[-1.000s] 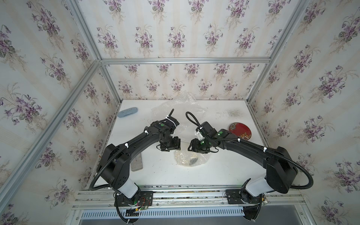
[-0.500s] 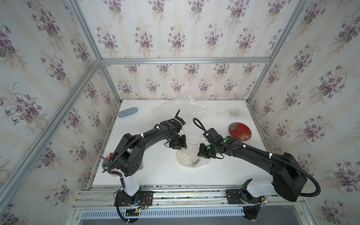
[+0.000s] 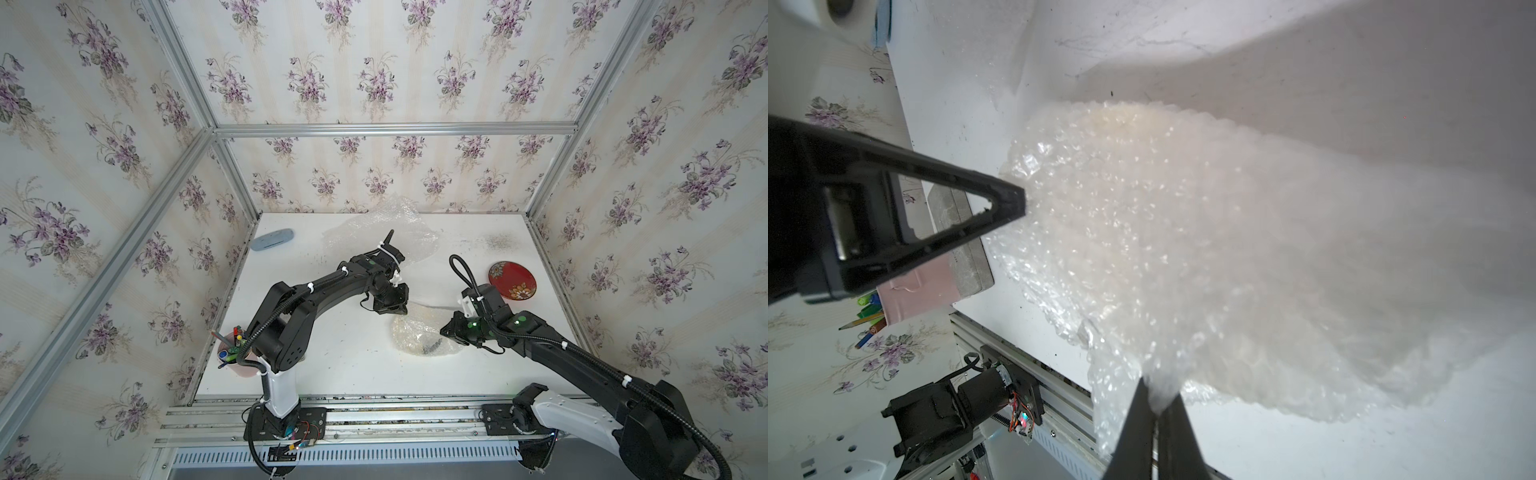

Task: Unpack dinner plates from bubble wrap
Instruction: Unwrap the bubble wrap at the center of the board.

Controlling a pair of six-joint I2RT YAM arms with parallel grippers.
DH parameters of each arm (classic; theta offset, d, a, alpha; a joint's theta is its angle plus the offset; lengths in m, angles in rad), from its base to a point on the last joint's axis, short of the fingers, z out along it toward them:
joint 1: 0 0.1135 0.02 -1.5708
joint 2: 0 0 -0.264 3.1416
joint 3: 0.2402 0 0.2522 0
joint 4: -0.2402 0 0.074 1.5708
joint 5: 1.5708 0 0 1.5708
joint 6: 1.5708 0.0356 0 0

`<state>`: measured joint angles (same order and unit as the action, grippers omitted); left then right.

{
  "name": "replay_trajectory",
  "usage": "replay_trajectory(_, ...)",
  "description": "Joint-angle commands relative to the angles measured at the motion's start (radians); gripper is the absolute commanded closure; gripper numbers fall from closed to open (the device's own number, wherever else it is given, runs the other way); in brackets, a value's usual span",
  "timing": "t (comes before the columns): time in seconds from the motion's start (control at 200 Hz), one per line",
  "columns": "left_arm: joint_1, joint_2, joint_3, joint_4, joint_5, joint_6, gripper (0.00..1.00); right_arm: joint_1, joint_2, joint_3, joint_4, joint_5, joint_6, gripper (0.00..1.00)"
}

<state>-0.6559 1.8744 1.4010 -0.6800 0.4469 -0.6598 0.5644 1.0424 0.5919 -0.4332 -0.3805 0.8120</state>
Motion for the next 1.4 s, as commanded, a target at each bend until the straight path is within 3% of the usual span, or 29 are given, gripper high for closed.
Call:
replay_trajectory(0.0, -0.008, 0.019, 0.036, -0.004, -0.018, -0.026, 0.99, -0.007, -0.046, -0.034, -0.054, -0.002, 0.007, 0.93)
replay_trajectory(0.22, -0.042, 0.066, 0.079, -0.006, 0.014, -0.034, 0.96, -0.013, -0.088, -0.056, -0.037, -0.043, -0.022, 0.92)
replay_trajectory(0.275, -0.051, 0.079, 0.092, -0.006, 0.029, -0.034, 0.80, -0.012, -0.081, -0.043, -0.030, -0.056, -0.030, 0.92)
replay_trajectory(0.47, -0.059, 0.085, 0.120, -0.008, 0.041, -0.033, 0.56, -0.012, -0.080, -0.001, 0.002, -0.098, 0.003, 0.91)
replay_trajectory(0.555, -0.059, 0.069, 0.129, -0.036, 0.027, -0.014, 0.36, -0.012, -0.081, 0.018, -0.004, -0.098, 0.013, 0.91)
replay_trajectory(0.65, -0.059, 0.038, 0.136, -0.093, -0.016, 0.020, 0.25, -0.011, -0.085, 0.039, -0.044, -0.087, 0.007, 0.82)
replay_trajectory(0.809, -0.059, -0.050, 0.101, -0.195, -0.095, 0.053, 0.15, -0.012, -0.132, 0.134, -0.236, 0.002, -0.078, 0.55)
replay_trajectory(0.929, -0.058, -0.110, 0.057, -0.232, -0.138, 0.061, 0.02, -0.012, -0.159, 0.234, -0.353, 0.103, -0.197, 0.47)
replay_trajectory(1.209, -0.053, -0.267, -0.112, -0.245, -0.215, -0.017, 0.01, -0.001, 0.045, 0.405, -0.352, 0.187, -0.375, 0.39)
replay_trajectory(1.394, -0.043, -0.325, -0.193, -0.228, -0.208, -0.055, 0.01, 0.041, 0.270, 0.549, -0.327, 0.187, -0.414, 0.23)
